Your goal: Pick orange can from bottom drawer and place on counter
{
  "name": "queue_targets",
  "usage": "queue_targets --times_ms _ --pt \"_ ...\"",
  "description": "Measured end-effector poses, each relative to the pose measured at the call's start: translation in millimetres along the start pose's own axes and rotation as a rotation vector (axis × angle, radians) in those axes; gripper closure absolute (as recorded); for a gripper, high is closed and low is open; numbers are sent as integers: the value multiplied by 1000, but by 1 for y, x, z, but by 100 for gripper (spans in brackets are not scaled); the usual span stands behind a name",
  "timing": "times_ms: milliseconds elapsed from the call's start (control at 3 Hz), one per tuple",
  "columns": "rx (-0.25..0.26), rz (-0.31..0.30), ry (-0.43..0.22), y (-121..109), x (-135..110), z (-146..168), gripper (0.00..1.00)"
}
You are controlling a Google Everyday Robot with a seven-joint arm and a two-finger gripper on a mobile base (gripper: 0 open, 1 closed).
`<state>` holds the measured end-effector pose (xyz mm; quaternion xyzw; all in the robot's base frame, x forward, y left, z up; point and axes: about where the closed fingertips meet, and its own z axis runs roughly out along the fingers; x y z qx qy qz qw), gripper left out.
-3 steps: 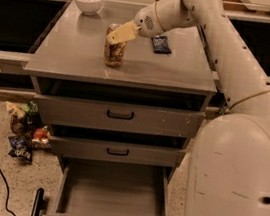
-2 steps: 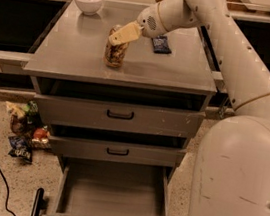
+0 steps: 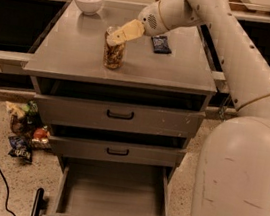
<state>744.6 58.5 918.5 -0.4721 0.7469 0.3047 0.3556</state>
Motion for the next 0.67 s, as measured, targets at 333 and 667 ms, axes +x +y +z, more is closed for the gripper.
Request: queue_targets --times_ms 333,667 --pt "25 -4 -36 0 -2 -9 0" --pt "71 -20 -134 8 -4 -32 0"
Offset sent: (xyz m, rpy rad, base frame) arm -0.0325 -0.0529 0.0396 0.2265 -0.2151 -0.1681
